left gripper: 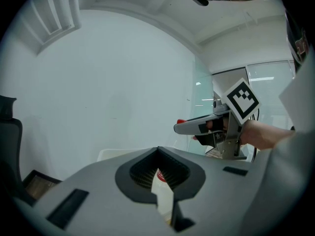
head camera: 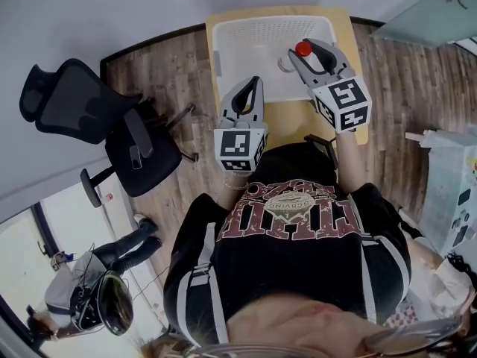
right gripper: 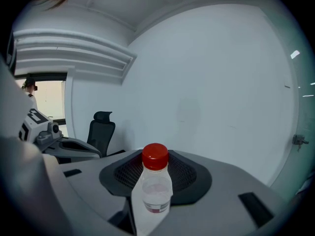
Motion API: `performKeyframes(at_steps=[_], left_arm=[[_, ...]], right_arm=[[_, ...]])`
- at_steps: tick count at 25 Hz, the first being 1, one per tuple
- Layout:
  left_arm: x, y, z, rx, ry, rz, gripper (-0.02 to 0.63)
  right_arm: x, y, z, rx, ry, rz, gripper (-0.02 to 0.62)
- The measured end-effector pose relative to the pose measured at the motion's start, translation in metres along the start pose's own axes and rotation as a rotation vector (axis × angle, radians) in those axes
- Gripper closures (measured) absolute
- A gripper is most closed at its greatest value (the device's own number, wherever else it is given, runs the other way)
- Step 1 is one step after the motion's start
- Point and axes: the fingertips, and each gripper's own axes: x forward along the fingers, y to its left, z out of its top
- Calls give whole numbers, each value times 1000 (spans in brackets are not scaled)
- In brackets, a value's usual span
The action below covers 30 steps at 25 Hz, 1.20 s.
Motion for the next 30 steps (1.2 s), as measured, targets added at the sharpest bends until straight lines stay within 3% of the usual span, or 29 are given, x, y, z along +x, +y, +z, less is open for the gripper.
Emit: performKeyframes(at_steps=[30], left_arm=[[18,-79,-5,39,11,-172,560]], right_arm=[[-112,-22,24,10,-109,-128,430]])
